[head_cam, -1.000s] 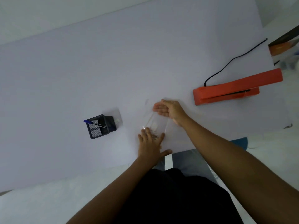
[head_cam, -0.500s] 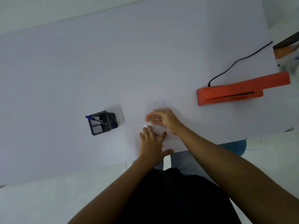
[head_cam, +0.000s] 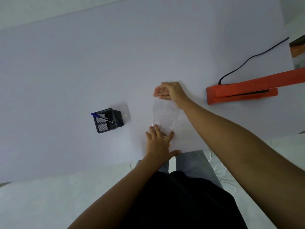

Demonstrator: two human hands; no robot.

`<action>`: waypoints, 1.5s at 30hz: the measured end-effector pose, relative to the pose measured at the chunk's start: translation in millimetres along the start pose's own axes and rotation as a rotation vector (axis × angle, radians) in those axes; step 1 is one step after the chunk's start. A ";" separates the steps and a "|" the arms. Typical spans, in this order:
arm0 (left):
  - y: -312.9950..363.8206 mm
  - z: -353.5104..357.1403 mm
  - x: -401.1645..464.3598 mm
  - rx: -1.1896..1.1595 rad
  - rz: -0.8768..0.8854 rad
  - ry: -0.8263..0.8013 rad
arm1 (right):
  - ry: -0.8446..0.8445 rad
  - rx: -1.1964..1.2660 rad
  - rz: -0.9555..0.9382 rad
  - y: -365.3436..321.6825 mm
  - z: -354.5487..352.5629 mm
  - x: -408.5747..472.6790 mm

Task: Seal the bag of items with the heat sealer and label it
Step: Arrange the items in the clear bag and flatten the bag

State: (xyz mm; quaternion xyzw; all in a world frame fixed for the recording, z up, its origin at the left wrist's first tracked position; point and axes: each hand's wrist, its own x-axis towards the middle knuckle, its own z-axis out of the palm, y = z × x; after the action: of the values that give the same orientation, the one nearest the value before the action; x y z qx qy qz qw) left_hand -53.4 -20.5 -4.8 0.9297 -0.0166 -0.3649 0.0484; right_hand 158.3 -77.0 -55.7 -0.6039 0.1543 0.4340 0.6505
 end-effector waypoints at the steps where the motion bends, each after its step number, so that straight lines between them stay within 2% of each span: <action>1: -0.4 -0.7 -0.2 0.002 0.002 0.001 | 0.013 0.015 -0.011 -0.7 0.2 1.0; 8: 0.1 -0.4 -0.7 0.016 0.011 -0.006 | 0.059 0.110 -0.104 24.9 10.8 -34.7; 16: 2.2 -3.3 1.9 0.018 -0.005 -0.011 | 0.044 0.150 0.073 90.7 14.5 -95.6; 20: 3.1 -4.8 2.5 0.011 -0.008 -0.048 | 0.043 0.092 0.120 77.2 10.7 -84.8; 28: 1.8 -11.6 4.7 0.020 0.004 -0.095 | 0.124 0.111 -0.011 12.8 -24.2 -28.1; 34: 2.9 -12.6 3.9 -0.009 0.002 -0.091 | 0.135 0.078 -0.100 1.7 -29.7 -28.8; 36: 3.2 -13.3 3.9 -0.010 0.002 -0.091 | 0.248 -0.014 -0.189 11.5 -28.1 -38.9; 39: 3.2 -12.9 5.2 -0.007 0.001 -0.094 | 0.550 -0.374 -0.362 38.3 -28.2 -64.9; 40: 3.5 -12.6 5.5 -0.002 0.002 -0.095 | 0.579 -0.459 -0.379 48.2 -27.8 -74.5; 45: 3.7 -13.4 6.6 0.017 0.000 -0.132 | 0.386 -0.744 -0.261 73.6 -17.8 -84.9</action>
State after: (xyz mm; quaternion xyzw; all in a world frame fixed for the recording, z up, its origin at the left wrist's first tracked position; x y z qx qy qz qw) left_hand -39.5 -23.5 0.9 0.9040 -0.0230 -0.4250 0.0392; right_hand 59.9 -133.2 -46.1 -0.8816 0.0287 0.2534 0.3972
